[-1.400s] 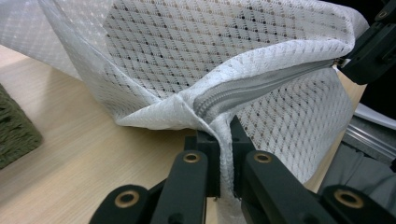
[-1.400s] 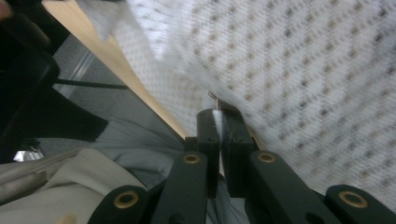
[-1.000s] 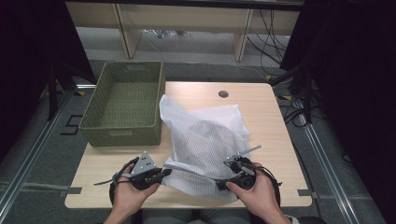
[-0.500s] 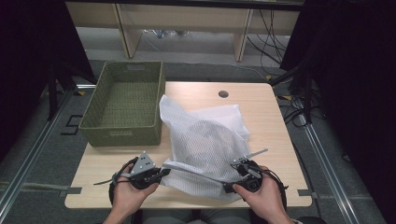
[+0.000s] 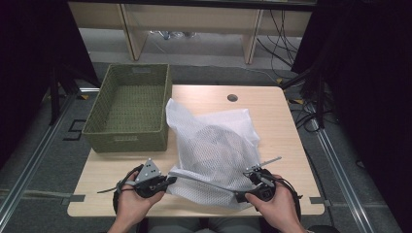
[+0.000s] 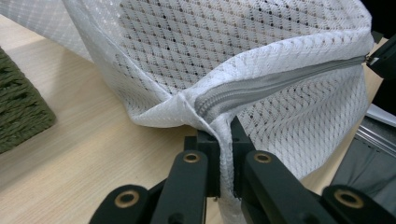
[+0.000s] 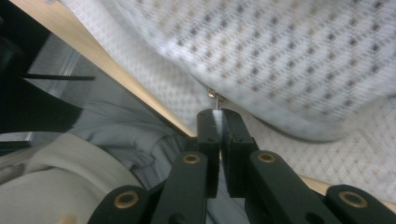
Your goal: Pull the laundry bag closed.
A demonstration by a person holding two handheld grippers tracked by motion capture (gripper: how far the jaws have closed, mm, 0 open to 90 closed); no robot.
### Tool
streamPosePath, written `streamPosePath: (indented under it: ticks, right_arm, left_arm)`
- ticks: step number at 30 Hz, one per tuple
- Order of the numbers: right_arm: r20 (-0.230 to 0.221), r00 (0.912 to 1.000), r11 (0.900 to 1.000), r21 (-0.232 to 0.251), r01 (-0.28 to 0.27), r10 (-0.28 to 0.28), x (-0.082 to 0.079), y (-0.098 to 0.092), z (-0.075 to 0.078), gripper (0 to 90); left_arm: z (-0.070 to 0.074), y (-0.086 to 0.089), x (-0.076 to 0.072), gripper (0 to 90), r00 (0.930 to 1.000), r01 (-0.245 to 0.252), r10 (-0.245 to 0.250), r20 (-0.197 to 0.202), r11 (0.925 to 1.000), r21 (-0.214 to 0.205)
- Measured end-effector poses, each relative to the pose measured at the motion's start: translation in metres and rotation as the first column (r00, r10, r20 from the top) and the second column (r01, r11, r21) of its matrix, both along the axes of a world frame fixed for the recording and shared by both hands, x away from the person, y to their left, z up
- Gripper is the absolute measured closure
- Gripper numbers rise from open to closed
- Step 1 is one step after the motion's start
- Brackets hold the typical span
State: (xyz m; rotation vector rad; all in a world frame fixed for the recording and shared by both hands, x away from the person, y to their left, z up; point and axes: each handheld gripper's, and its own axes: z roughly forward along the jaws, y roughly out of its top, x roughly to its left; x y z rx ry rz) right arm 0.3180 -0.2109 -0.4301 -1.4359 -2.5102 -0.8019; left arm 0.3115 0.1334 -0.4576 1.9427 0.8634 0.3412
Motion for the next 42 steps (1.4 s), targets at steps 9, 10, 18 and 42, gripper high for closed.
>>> streamPosePath:
  ticks: [9,10,18,42]
  right_arm:
    - [-0.024,0.9991,0.9994,-0.009,0.033,-0.034,-0.001,-0.003,0.000,88.3]
    - [-0.002,0.9997,0.9995,-0.022,0.025,-0.025,-0.001,-0.006,-0.001,88.3]
    - [-0.021,0.9978,0.9977,-0.029,0.062,-0.063,-0.002,-0.016,-0.006,88.3]
    - [-0.003,0.9985,0.9985,-0.002,0.055,-0.055,-0.001,-0.020,-0.003,88.2]
  left_arm:
    - [0.001,0.002,-0.001,88.5,0.9999,-0.016,0.016,0.002,0.9999,-0.002]
    - [0.000,0.003,-0.001,88.5,0.9998,-0.019,0.019,-0.004,0.9998,-0.011]
    - [-0.002,0.008,-0.001,88.5,0.9989,-0.045,0.045,-0.012,0.9988,-0.017]
    - [-0.005,0.012,0.000,88.5,0.9988,-0.048,0.048,-0.014,0.9989,0.000]
